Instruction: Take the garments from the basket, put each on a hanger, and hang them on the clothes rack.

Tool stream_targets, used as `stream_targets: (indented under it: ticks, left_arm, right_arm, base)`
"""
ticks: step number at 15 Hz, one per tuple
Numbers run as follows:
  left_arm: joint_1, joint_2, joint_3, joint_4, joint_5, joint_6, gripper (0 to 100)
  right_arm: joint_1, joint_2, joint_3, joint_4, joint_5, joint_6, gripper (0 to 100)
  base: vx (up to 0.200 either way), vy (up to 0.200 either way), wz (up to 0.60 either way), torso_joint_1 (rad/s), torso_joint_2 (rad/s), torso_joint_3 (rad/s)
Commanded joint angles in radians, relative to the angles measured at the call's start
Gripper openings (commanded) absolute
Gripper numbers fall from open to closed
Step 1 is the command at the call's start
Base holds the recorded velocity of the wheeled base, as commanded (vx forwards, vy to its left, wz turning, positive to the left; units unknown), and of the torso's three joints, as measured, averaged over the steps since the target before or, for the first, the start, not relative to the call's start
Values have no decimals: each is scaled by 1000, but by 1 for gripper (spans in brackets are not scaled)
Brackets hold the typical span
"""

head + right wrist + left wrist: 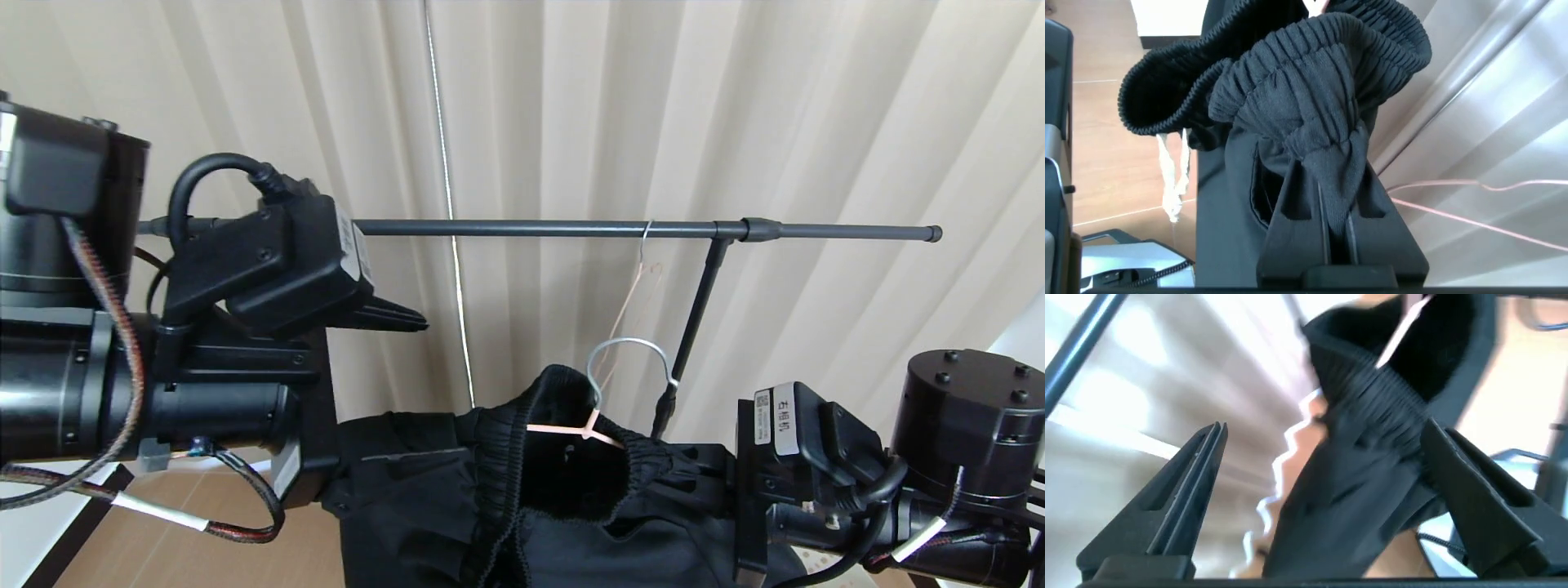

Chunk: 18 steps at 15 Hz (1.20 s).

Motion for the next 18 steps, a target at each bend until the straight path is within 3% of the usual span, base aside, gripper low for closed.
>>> stream_targets:
  ticks: [1,4,11,18]
  left_arm:
    - [41,93,-19,2,-61,80,100]
    - [50,138,-20,2,-92,162,100]
    - [67,219,7,2,-287,173,100]
    - [64,248,32,-3,-287,172,100]
  right_arm:
    - [1,2,3,0,5,0,0]
    - [1,6,1,0,5,-2,0]
    - [1,-1,-1,-1,8,0,0]
    - [2,-49,3,0,9,0,0]
  base:
    - [0,0,0,0,0,0]
    - [0,0,0,0,0,0]
    - [0,0,0,0,0,0]
    - [0,0,0,0,0,0]
